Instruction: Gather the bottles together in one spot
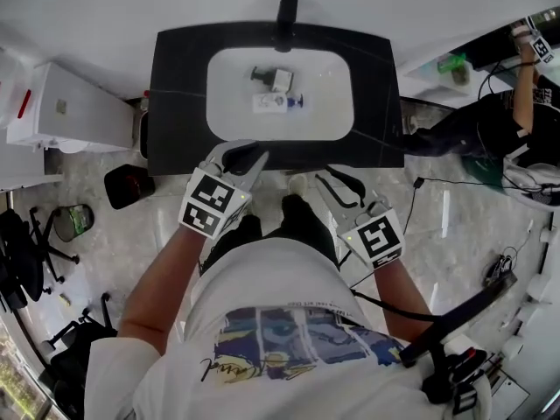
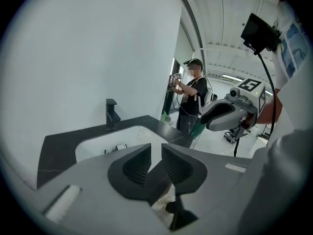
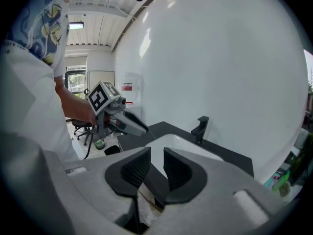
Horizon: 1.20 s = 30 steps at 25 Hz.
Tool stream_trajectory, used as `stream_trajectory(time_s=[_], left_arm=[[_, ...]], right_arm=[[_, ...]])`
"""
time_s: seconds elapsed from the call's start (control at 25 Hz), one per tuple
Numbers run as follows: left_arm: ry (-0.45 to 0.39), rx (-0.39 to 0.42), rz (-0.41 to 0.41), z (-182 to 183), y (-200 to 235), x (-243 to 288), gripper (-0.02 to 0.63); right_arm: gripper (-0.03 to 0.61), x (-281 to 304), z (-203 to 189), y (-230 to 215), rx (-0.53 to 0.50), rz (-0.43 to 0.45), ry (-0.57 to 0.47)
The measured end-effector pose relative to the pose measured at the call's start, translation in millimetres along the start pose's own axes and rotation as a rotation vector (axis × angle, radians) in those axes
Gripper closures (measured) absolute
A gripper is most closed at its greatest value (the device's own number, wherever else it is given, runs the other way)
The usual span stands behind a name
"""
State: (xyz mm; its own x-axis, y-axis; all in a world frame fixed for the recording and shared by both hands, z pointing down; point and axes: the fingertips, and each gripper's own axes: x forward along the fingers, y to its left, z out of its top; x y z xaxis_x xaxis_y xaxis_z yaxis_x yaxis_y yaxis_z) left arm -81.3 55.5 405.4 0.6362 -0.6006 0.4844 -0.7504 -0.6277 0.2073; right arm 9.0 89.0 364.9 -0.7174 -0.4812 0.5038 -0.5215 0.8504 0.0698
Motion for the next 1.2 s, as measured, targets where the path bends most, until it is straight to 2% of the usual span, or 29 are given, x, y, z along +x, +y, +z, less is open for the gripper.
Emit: stream_trajectory(time_s=[0.24, 0.64, 0.92, 1.2], left_arm=[[0.096, 0.109, 0.010, 0, 18, 64, 0.525], [0.348, 0.315, -0.014, -19, 45, 184, 0.509], [0.527, 0.425, -0.052, -63, 69, 244, 0.502], [0.700, 0.502, -0.103, -118, 89, 287, 0.500]], right_arm=[[0.499, 5, -4, -40, 0.022, -0.011, -0.012], [0.499, -8, -42, -129, 0.132, -0.053, 0.006], [0.499, -8, -65, -172, 0.199, -0.085, 0.017], [0.499, -14, -90, -204, 0.256, -0.107, 0.049]])
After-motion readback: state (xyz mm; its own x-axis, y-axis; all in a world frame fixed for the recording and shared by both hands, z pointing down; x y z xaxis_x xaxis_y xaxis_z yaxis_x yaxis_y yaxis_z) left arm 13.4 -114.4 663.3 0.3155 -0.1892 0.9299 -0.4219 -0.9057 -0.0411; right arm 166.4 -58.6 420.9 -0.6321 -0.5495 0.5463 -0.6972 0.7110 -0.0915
